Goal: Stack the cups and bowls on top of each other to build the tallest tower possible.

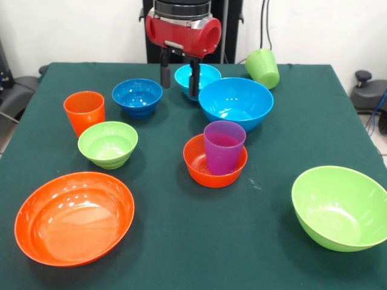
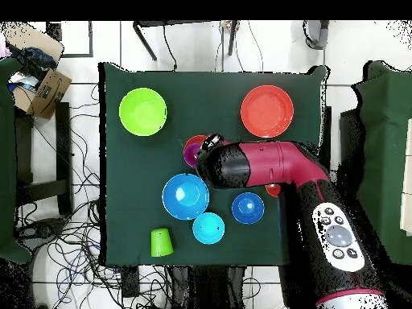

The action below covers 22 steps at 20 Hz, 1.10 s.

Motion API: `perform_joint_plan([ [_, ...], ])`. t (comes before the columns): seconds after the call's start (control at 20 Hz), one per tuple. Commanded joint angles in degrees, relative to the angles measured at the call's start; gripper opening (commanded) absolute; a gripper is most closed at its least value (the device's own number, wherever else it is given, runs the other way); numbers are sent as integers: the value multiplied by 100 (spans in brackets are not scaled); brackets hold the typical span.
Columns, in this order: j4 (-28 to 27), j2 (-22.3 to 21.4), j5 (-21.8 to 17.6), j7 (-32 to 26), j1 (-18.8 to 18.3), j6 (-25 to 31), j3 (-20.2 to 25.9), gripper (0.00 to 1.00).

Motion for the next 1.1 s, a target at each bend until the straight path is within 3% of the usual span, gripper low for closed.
perform_joint_plan([
  [0.05,723,203,-807,-1399,-61,-11,245,100],
  [1.1,1216,36,-2025,-647,-34,-674,-202,100],
])
